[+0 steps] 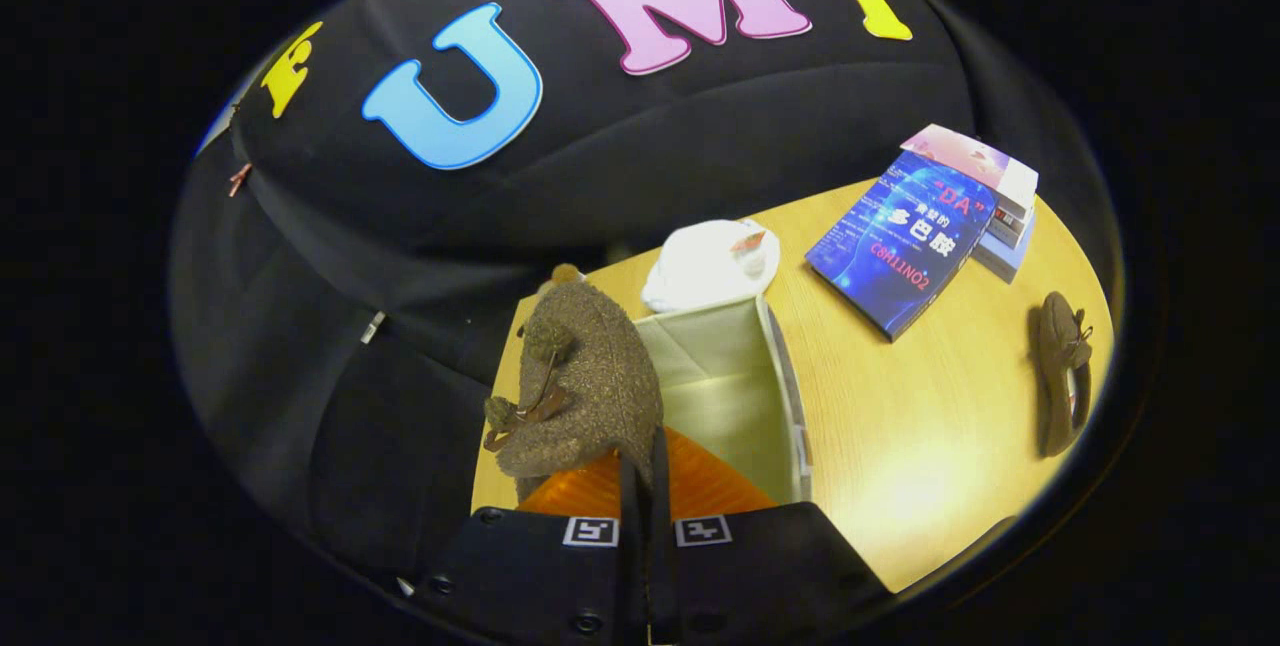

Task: Open the storage box then place both shoes into the box .Put the left shoe in first, then the right shoe, with the right side of both shoes facing outward in a uniform manner.

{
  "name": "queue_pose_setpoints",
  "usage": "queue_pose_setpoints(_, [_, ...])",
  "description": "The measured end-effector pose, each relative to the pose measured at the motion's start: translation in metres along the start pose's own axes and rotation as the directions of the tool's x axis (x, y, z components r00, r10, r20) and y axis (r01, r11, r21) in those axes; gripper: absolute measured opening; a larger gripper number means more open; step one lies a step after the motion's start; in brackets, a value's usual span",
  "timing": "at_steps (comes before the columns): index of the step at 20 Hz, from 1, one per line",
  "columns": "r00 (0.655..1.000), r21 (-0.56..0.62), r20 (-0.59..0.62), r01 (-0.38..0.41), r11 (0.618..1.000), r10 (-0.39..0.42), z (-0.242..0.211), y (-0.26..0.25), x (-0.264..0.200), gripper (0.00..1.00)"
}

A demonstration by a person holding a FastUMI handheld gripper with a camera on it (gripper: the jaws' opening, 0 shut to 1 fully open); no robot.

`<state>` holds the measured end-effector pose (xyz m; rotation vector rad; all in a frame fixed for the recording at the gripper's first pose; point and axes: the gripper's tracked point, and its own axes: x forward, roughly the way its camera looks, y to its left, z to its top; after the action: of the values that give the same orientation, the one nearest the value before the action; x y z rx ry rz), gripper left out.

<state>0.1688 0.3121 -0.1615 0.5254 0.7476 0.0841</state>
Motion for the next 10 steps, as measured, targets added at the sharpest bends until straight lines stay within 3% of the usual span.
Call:
queue_pose_setpoints(3, [0.996, 0.065, -0.047, 0.072, 0.995, -0.069, -0.018, -0.003, 0.033, 0.06])
queue_pose_setpoints(10, [0.976, 0.032, -0.096, 0.198, 0.98, -0.194, -0.043, -0.013, 0.077, 0.06])
